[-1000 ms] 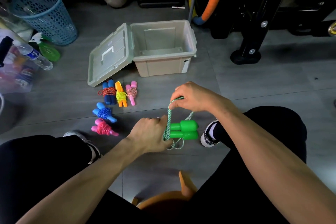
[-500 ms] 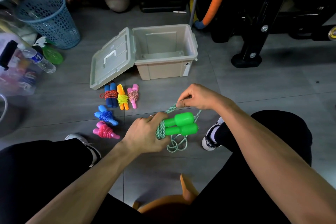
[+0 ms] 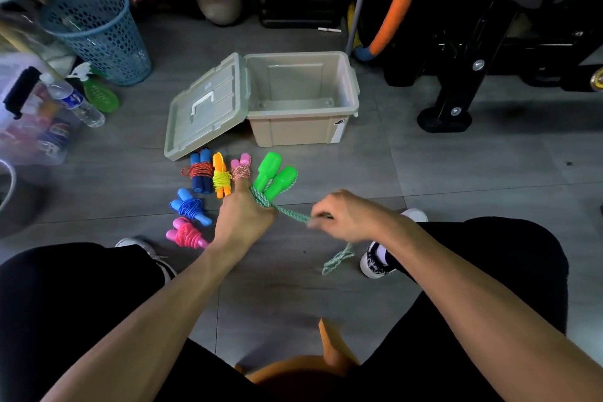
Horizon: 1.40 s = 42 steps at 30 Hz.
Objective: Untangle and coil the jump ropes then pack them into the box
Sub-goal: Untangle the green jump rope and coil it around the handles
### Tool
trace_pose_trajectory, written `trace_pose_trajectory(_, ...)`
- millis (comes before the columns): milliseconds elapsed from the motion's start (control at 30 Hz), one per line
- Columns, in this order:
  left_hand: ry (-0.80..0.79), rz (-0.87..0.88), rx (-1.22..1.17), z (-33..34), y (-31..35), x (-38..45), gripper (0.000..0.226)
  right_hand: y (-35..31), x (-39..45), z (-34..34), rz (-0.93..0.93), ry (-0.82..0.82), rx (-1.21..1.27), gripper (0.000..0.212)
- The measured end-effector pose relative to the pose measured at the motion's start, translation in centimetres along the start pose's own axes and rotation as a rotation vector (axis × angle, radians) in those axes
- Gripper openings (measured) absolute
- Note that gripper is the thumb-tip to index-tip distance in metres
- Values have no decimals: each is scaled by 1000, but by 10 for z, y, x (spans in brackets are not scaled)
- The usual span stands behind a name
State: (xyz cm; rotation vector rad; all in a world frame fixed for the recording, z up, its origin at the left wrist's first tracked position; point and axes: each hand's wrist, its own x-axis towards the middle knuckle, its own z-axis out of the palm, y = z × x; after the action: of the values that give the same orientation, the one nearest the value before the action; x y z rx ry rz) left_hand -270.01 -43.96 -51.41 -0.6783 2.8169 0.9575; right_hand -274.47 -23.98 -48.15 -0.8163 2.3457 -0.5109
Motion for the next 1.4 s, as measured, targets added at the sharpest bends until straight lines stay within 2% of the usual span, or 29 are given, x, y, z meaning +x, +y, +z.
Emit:
trace_pose_trajectory(67, -40, -11, 198, 6, 0, -1, 63, -18, -5, 2, -46, -12, -56, 27)
trace_pose_trajectory(133, -81, 52, 366, 12, 2, -8, 49, -33, -8, 1, -107, -12, -115, 29)
trace_pose_trajectory(267, -101, 278, 592, 22, 2, -19, 33, -39, -5, -13, -132, 10, -172, 28)
trace_pose_trajectory(367, -139, 468, 691, 25, 2, -28, 37, -30, 0, -26, -104, 46, -186, 17)
trace_pose_trajectory(433, -158, 633, 666, 27, 2, -34, 41, -23, 3, -29, -89, 74, -168, 20)
trace_pose_trajectory(533, -122, 934, 482, 24, -3, -39, 53, -11, 6, -40, -26, 104, -21, 17)
trace_pose_trajectory(633, -53, 1030, 375, 19, -10, -34, 66, 4, 10, -45, -19, 143, 115, 17)
trace_pose_trajectory(700, -6, 1082, 302, 17, -12, -33, 56, 13, 13, -42, -14, 154, 202, 18)
trace_pose_trajectory(767, 27, 1036, 209, 14, -11, -35, 46, 21, 16, -38, -6, 158, 276, 16)
trace_pose_trajectory(867, 11, 833, 42, 5, -3, -37, 70, 34, 21, -32, 15, 179, 386, 13)
trace_pose_trajectory(900, 10, 822, 16, 3, -2, -36, 76, 38, 23, -29, 19, 180, 419, 12)
trace_pose_trajectory(1000, 40, 796, -60, -1, -2, -33, 64, 46, 23, -21, 20, 166, 462, 9)
trace_pose_trajectory(1067, 54, 611, -221, -2, 1, -34, 52, 48, 21, -20, 28, 152, 422, 19)
trace_pose_trajectory(1167, 111, 261, -409, -3, 14, -29, 39, 44, 18, -16, 65, 121, 364, 15)
trace_pose_trajectory(1233, 115, 92, -465, -3, 18, -22, 33, 35, 20, -8, 51, 87, 279, 21)
trace_pose_trajectory(1300, 93, -21, -400, -3, 18, -16, 37, 22, 21, -1, 47, 39, 158, 23)
trace_pose_trajectory(1400, -42, -30, -35, 3, 7, -10, 52, 1, 16, 0, -3, 9, 22, 24)
